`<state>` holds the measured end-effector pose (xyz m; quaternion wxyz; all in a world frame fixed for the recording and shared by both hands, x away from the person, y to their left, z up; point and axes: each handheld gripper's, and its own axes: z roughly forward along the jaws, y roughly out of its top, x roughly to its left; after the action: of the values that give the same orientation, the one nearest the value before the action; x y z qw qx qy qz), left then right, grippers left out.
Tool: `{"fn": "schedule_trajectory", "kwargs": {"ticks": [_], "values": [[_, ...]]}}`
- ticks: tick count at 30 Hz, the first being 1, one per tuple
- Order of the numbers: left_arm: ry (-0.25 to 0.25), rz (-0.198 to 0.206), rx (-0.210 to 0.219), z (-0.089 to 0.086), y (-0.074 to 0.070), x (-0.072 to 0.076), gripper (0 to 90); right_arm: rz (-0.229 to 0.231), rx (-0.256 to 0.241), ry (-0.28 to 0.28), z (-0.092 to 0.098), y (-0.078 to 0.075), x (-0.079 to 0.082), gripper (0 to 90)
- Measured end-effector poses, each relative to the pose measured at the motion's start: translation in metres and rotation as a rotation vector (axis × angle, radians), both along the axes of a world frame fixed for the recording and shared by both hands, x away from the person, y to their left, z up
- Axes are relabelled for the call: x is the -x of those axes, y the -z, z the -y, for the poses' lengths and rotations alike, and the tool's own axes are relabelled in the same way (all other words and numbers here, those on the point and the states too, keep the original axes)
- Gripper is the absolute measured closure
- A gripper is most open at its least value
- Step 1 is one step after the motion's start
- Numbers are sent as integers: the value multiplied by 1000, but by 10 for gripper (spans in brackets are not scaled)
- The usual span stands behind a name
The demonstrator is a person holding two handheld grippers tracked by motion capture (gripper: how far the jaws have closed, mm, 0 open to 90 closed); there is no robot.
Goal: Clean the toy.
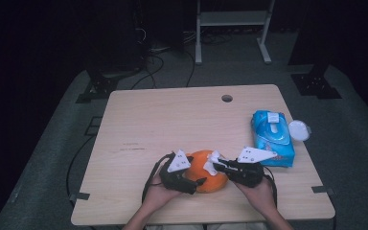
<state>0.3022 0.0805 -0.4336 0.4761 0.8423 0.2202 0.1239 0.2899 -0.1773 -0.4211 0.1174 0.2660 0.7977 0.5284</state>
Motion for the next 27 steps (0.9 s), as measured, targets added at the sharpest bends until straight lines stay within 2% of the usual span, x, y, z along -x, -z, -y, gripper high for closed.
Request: {"fn": "schedule_trajectory", "kwargs": {"ticks": [1,2,5,9,11,13,16,17,19,22,24,25,26,27], "values": [[-14,-9,1,0,0,-2,93,10,6,-4,0,0,1,803],[-11,-15,6,0,2,-3,93,17,13,-9,0,0,2,803],[7,9,-10,3,3,0,218,21,33,4,4,-1,1,803],[39,44,-39,10,1,10,251,-15,28,85,21,5,-10,804],[55,58,-54,12,0,13,250,-34,16,103,24,7,-13,803],[58,56,-54,10,-2,12,234,-22,27,100,23,7,-12,803],[18,15,2,2,-3,4,169,0,49,90,20,6,-11,803],[15,12,7,1,-2,3,157,1,51,92,21,6,-12,803],[20,14,-10,4,-1,2,169,-8,41,95,22,7,-12,803],[38,45,-50,8,2,5,263,12,39,81,15,3,-7,803],[50,52,-58,9,1,6,296,33,31,26,3,-1,0,802],[51,50,-64,9,1,7,298,45,44,10,-3,-2,2,802],[53,51,-59,8,2,7,300,61,60,7,-6,-2,3,802],[54,44,-53,6,2,7,305,57,61,7,-6,-2,2,803]]}}
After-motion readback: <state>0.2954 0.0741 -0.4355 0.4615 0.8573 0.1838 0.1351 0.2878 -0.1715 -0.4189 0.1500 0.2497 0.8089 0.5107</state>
